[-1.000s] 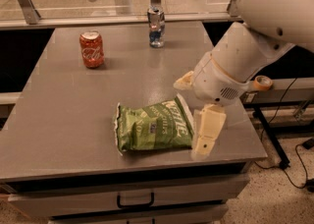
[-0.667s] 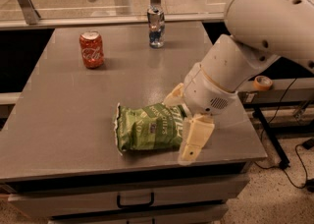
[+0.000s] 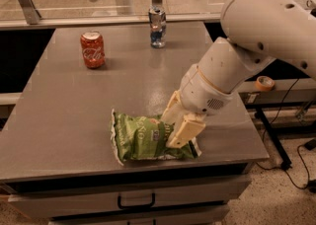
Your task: Move green jalapeno chip bag near coke can
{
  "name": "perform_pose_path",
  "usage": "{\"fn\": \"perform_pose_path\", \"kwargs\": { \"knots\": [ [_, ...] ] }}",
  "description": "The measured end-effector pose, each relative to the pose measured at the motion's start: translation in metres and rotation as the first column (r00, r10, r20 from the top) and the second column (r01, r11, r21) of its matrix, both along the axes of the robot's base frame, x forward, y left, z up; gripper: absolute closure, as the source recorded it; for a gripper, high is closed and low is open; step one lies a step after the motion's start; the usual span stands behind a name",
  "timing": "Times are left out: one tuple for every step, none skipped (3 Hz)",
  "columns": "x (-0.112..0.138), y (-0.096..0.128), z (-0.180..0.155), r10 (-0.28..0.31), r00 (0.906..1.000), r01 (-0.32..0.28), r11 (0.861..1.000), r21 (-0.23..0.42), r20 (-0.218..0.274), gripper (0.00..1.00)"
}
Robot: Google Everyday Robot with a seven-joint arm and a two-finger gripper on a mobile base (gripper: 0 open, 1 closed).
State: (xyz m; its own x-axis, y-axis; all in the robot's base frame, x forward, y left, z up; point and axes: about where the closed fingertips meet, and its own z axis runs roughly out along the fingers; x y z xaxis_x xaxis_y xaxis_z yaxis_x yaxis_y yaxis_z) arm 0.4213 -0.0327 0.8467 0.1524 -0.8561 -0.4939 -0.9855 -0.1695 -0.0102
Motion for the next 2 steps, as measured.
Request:
{"fn": "perform_pose_path", "kwargs": {
  "knots": [
    [0.032, 0.007, 0.013, -0.048, 0.9974, 0.046, 0.998, 0.034, 0.053, 0.95],
    [0.075, 0.023, 0.036, -0.101, 0.9875, 0.091, 0.992, 0.087, 0.121, 1.00]
  ]
}}
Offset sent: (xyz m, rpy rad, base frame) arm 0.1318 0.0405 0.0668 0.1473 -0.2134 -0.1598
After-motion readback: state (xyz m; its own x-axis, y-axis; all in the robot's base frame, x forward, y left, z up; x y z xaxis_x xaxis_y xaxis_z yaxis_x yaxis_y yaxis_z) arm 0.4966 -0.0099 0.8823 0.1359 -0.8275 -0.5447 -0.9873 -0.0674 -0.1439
